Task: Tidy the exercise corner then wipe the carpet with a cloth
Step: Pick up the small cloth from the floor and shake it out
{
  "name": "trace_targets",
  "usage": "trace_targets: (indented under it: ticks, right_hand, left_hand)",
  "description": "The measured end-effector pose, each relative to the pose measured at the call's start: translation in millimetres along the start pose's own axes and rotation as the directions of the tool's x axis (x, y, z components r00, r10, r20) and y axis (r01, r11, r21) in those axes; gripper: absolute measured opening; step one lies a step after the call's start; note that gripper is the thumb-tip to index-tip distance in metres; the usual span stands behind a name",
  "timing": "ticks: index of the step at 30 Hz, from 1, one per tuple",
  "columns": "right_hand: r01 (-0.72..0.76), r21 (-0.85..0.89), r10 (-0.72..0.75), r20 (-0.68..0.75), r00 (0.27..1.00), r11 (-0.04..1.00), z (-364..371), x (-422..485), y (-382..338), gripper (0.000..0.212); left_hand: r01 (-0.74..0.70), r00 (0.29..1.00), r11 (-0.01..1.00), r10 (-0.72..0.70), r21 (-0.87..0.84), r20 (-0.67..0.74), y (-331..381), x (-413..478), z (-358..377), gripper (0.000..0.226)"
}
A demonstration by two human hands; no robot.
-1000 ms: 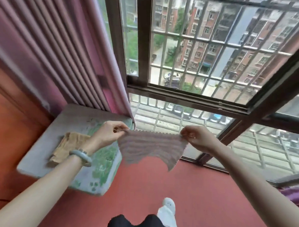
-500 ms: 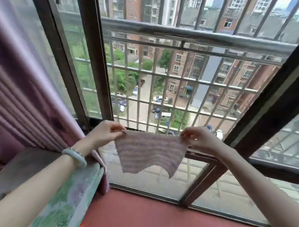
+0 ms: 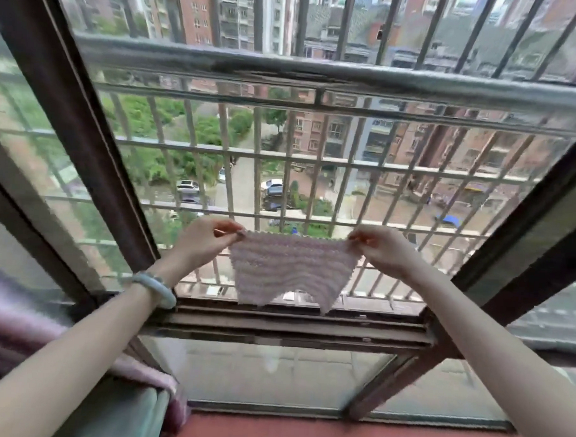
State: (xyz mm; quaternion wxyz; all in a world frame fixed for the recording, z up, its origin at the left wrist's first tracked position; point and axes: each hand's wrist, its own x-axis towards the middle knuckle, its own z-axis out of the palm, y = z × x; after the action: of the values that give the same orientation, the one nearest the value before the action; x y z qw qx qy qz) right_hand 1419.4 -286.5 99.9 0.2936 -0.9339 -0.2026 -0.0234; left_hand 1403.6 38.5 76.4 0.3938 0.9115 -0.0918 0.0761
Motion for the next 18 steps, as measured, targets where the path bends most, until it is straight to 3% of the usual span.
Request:
trace_targets:
  ticks: [7, 11, 18]
  right_hand:
    - [-0.063, 0.001, 0.063, -0.013, 0.998, 0.998, 22, 29, 20, 0.017]
    - [-0.134, 0.019, 0.131, 0.109, 0.985, 0.991, 47, 23, 36, 0.018]
    - [-0.189, -0.068, 0.2, 0.355, 0.913, 0.98, 96, -20, 69, 0.013]
  left_hand:
    - [0.008, 0.998, 0.999, -0.005, -0.047, 0.066, -30, 29, 13, 0.022]
    - [0.11, 0.981, 0.994, -0.108, -0.004, 0.162, -55, 18, 39, 0.013]
    - [0.17, 0.913, 0.982, -0.187, 0.08, 0.362, -92, -43, 94, 0.02]
